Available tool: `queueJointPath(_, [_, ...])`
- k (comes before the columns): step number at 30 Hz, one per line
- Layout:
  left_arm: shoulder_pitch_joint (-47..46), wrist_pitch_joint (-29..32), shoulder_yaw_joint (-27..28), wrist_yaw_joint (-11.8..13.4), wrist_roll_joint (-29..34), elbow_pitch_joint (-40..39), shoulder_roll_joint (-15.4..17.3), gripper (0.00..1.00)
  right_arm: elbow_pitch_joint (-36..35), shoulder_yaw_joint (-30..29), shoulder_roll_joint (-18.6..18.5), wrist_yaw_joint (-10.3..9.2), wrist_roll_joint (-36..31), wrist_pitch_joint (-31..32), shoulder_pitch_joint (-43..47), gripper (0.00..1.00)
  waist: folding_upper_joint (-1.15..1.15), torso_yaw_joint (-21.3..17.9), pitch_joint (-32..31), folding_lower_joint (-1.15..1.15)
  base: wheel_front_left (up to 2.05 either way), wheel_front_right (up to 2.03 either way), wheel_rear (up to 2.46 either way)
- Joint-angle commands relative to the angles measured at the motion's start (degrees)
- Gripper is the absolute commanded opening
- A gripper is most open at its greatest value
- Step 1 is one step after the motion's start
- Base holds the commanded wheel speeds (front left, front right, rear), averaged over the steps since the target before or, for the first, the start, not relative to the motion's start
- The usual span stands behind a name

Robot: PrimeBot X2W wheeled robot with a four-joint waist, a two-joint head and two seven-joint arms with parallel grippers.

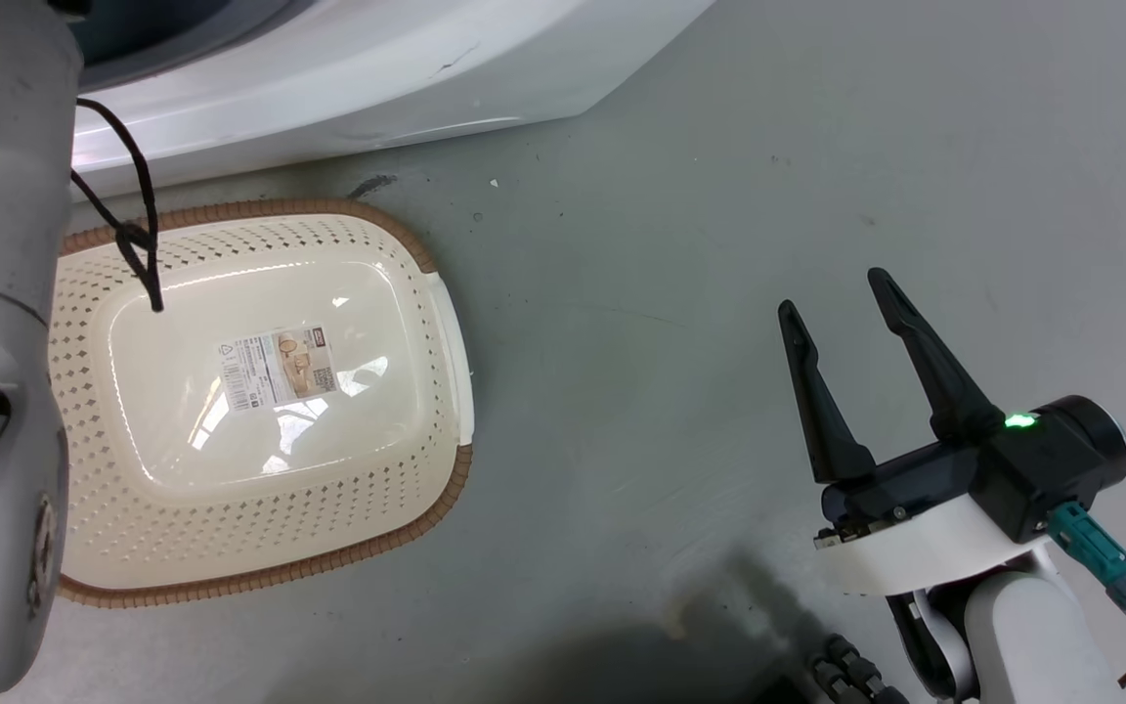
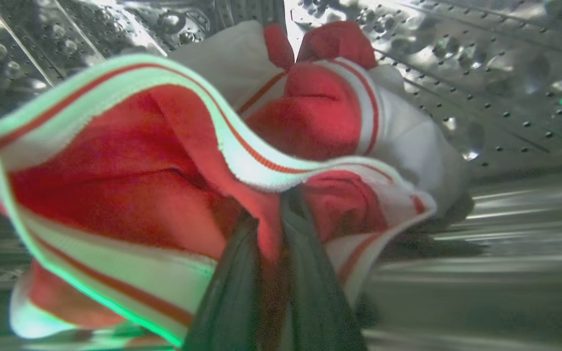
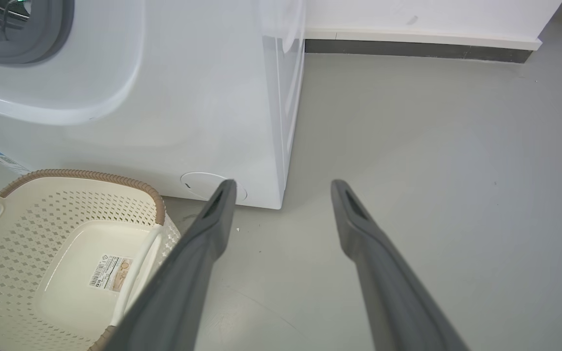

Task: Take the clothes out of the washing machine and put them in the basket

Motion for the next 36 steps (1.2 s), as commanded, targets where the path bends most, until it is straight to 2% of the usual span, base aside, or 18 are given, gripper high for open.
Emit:
queueJointPath(1, [1.04, -2.22, 0.06, 0.87, 0.04, -0.73, 0.11, 0.0, 0.21, -0.12, 0.22, -0.04, 0.11, -0.29, -1.04, 1.0, 0.0, 0.01, -0.21, 0.0, 0.0, 0.0, 0.0])
queueJointPath(10, [4.81, -18.38, 0.7, 3.42, -0.51, -4.05, 0.38, 0.0, 1.13, -1.15, 0.31, -0.04, 0.19, 0.17, -1.16, 1.0, 0.0, 0.64, -3.47, 0.0, 0.0, 0.0, 0.0])
queueJointPath(13, [7.54, -24.74, 1.54, 3.1, -1.6, -4.48, -0.1, 0.0, 1.26, -1.63, 0.33, -0.04, -0.04, 0.51, -0.65, 1.0, 0.0, 1.1, -5.66, 0.0, 0.0, 0.0, 0.0])
queueJointPath(16, [10.16, -28.18, 2.1, 2.58, -2.13, -4.85, 0.01, 0.0, 1.32, -1.93, 0.38, -0.04, -0.15, 0.97, -0.04, 1.0, 0.0, 1.5, -8.07, 0.0, 0.0, 0.0, 0.0])
queueJointPath(20, [14.54, -29.58, 3.29, 2.72, -3.03, -7.05, -0.14, 0.0, 1.57, -2.49, 0.39, -0.04, -0.45, 1.42, 0.77, 1.0, 0.0, 2.05, -11.38, 0.0, 0.0, 0.0, 0.0])
queueJointPath(26, [23.78, -29.64, 6.17, 3.92, -1.96, -17.17, -0.01, 0.0, 2.19, -3.28, 0.42, -0.04, -0.03, 2.29, 2.47, 1.0, 0.0, 2.85, -16.21, 0.0, 0.0, 0.0, 0.0])
queueJointPath(36, [37.3, -29.66, 11.12, 2.4, 0.25, -27.5, -1.11, 0.0, 3.07, -4.06, 0.42, -0.04, 0.42, 3.36, 5.57, 1.0, 0.0, 4.68, -24.66, 0.0, 0.0, 0.0, 0.0])
